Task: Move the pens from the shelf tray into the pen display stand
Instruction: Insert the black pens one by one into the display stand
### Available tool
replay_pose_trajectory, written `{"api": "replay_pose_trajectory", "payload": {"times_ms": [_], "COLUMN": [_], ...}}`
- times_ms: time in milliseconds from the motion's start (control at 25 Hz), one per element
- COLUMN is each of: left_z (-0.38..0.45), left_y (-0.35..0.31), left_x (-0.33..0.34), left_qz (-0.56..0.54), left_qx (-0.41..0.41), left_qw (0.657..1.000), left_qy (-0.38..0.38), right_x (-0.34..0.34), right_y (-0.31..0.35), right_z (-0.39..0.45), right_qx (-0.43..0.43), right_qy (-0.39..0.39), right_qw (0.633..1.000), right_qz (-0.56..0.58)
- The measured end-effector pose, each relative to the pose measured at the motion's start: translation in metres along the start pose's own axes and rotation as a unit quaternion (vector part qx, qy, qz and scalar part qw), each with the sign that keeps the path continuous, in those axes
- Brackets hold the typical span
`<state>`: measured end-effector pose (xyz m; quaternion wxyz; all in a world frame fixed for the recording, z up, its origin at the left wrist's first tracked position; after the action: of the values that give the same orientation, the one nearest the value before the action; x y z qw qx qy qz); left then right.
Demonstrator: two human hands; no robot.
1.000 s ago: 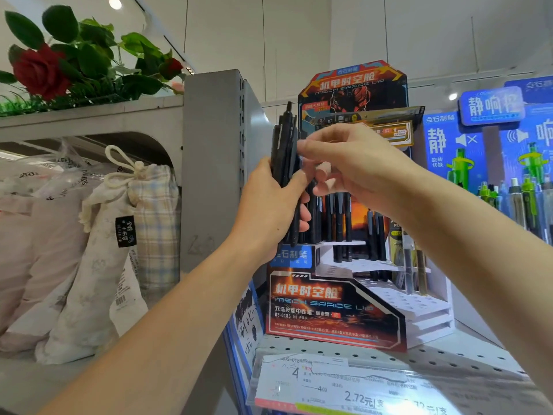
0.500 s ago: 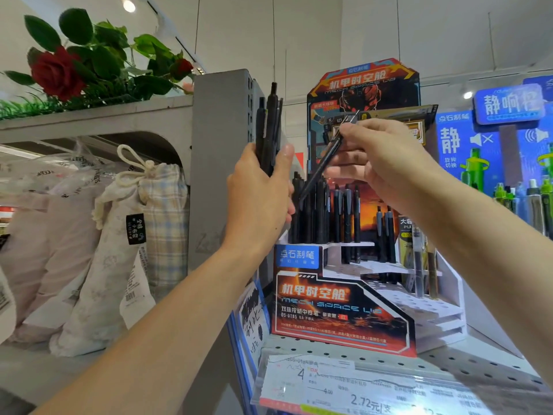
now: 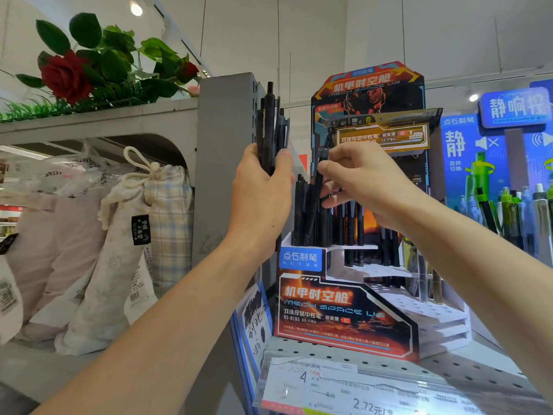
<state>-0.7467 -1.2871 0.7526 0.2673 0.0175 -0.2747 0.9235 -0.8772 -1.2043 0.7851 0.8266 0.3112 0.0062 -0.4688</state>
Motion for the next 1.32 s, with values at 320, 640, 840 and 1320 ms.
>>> {"api": "replay_pose_trajectory", "payload": {"times_ms": [320, 640, 840, 1320], "left_z": [-0.004, -0.006, -0.008, -0.01], "left_y": [-0.004, -0.006, -0.004, -0.004], "left_x": [0.003, 0.003, 0.001, -0.001], "left_qz": [-0.021, -0.029, -0.007, 0.027], "left_qx": [0.016, 0.013, 0.016, 0.01], "left_qw": [0.999, 0.999, 1.0, 0.999], "left_qy": [0.023, 0.024, 0.023, 0.019], "right_x": [0.006, 0.014, 0.012, 0.015], "right_y": [0.003, 0.001, 0.003, 0.014], "right_z": [-0.001, -0.003, -0.006, -0.005], "right_qx": [0.013, 0.055, 0.111, 0.158], "right_qy": [0.053, 0.055, 0.117, 0.132], "right_qw": [0.997, 0.976, 0.98, 0.948], "right_qz": [-0.06, -0.202, -0.12, -0.243]}}
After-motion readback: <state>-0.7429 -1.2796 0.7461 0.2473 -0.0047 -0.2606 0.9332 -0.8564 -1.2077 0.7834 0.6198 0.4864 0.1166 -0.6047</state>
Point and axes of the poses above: each hand's wrist, its own z-axis towards the middle knuckle, its own x-axis out of the palm, y = z × x, the point moved 4 cm from there along z, towards the middle knuckle, and after that the axes turned 1 degree about -z, right-handed, at the moved point
